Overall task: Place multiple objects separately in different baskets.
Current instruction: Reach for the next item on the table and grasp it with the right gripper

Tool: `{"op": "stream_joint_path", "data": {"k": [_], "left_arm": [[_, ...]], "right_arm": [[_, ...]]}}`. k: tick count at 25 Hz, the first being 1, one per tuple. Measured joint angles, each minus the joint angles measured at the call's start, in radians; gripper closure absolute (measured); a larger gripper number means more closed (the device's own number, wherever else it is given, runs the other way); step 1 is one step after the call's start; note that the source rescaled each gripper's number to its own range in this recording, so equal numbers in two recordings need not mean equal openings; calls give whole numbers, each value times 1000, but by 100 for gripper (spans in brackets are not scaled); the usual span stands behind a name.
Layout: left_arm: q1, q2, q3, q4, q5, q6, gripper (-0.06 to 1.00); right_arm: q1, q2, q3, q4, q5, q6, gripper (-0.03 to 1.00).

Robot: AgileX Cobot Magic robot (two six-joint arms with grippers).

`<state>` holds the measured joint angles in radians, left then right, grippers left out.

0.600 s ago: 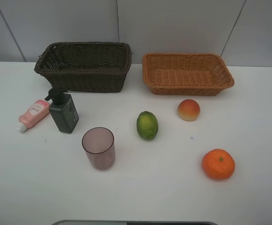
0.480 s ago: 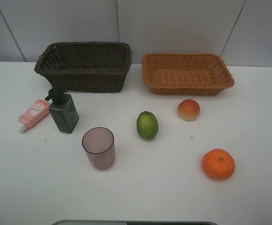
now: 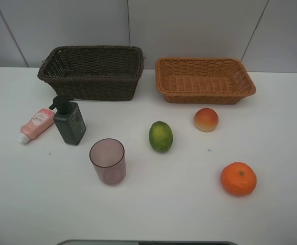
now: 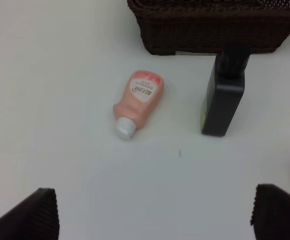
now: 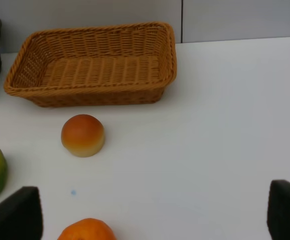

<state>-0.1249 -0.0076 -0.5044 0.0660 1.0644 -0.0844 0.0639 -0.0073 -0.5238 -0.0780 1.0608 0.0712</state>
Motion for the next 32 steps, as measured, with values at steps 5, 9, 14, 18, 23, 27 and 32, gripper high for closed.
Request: {"op": "stream_joint_path", "data": {"k": [5,9,14,18,23,27,32], "left_arm": [[0,0,0,0,0,0,-5],[0,0,0,0,0,0,-5],[0,0,0,0,0,0,-5],[0,0,0,0,0,0,-5],[0,0,0,0,0,0,-5],[0,0,0,0,0,0,-5],[0,0,0,0,0,0,-5]], "right_arm": [[0,0,0,0,0,0,-3],[0,0,0,0,0,0,-3],[0,0,0,0,0,0,-3],[0,0,0,0,0,0,-3],[0,0,0,0,0,0,-3],[0,0,0,0,0,0,-3],[2,0,0,0,0,0,-3]]}}
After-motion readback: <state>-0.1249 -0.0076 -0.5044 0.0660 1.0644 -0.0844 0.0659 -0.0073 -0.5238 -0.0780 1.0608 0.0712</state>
